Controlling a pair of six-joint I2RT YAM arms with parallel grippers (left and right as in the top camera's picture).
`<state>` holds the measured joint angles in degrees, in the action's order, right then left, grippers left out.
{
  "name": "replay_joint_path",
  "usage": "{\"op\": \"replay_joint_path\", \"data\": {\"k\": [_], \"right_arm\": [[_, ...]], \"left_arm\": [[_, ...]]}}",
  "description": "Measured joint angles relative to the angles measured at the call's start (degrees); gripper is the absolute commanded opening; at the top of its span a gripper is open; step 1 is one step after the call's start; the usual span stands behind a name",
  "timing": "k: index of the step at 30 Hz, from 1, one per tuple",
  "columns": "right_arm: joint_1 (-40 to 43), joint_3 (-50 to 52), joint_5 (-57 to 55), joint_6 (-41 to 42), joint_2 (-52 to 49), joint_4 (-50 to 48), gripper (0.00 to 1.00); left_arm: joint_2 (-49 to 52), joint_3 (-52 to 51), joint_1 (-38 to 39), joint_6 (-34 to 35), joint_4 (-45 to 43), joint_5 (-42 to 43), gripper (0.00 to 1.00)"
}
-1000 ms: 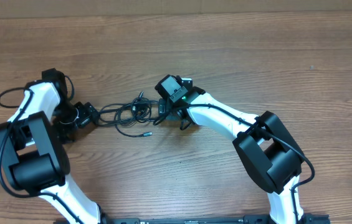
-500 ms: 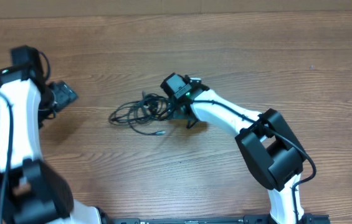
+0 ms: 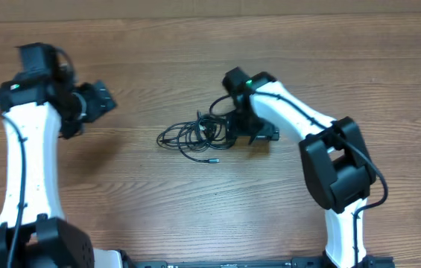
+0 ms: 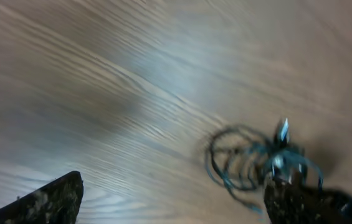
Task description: Untangle cables
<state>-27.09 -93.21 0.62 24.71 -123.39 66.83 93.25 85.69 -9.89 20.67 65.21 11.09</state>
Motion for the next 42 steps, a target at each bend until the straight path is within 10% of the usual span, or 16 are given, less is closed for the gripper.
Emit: {"op": "replay_joint_path", "data": {"k": [20, 27, 42], "right_arm": [[2.95, -1.53, 13.57, -10.51, 0.0, -3.67, 1.0], [2.51, -0.55, 9.97, -10.84, 0.0, -5.55, 1.0], [-0.87, 4.96, -3.23, -10.91, 0.72, -11.1, 1.0]], "left_arm": [[28.09, -0.11, 13.57, -7.63, -1.92, -1.31, 0.93], [29.57, 1.14, 13.57, -7.43, 0.42, -2.05, 0.79], [30.21, 1.7, 14.29, -2.97, 3.91, -7.5, 0.9]]}}
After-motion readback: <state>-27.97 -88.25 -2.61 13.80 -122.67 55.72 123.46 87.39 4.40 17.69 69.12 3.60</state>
